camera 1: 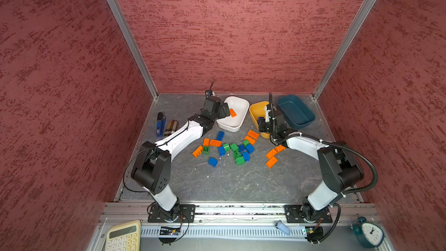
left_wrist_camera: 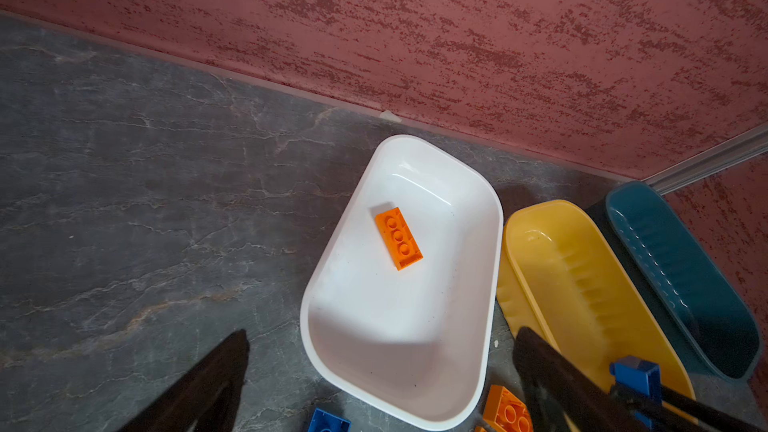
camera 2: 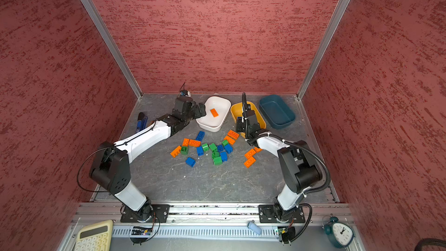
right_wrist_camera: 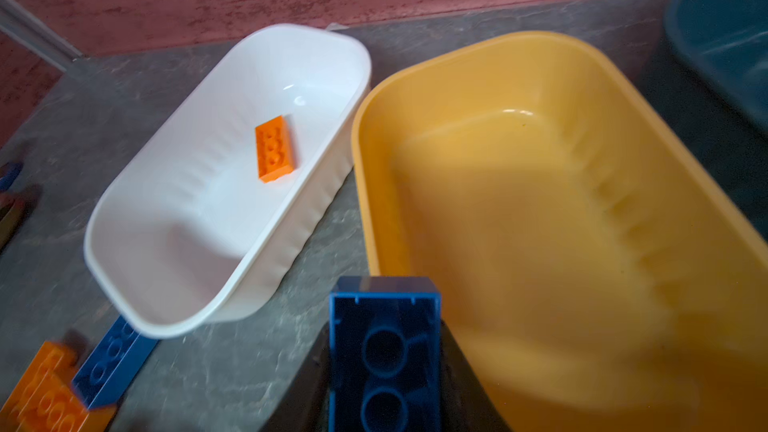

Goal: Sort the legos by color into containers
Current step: 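Drop the blue brick into the yellow tub with the right gripper, then grasp a green brick from the pile with the right gripper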

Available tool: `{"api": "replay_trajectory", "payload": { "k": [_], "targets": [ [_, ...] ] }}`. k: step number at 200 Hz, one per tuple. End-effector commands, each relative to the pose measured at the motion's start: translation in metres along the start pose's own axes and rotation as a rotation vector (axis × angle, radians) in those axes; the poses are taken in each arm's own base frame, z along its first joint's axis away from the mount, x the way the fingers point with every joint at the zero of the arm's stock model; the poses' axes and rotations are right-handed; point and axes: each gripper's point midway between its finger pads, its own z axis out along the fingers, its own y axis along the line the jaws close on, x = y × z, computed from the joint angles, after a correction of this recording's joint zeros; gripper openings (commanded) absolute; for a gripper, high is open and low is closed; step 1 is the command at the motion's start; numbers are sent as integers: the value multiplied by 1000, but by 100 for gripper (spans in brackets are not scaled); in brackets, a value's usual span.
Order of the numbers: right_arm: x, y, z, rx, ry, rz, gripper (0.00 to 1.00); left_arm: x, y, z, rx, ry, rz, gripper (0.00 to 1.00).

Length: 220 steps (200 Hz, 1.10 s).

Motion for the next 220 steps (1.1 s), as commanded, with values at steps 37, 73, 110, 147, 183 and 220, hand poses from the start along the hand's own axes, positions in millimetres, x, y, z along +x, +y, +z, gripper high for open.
{"api": "replay_trajectory", "payload": {
  "k": [37, 73, 110, 147, 183, 220],
  "targets": [
    [-33, -21, 25, 144, 0, -3, 50, -5, 14, -15, -14, -6, -66, 99],
    [-30, 11, 9, -31, 30, -26, 62, -2, 20, -13, 54, 25, -152, 99],
    [10, 55, -14, -191, 153, -86, 63, 4, 48, -13, 8, 46, -258, 99],
    [65, 72, -27, -204, 318, -160, 58, 14, 79, -17, -30, 76, -390, 99],
    [109, 79, -30, -246, 438, -244, 51, 15, 73, -19, 23, 101, -352, 99],
    [118, 76, -21, -195, 452, -267, 45, 18, 66, -16, 33, 130, -325, 99]
  ]
}}
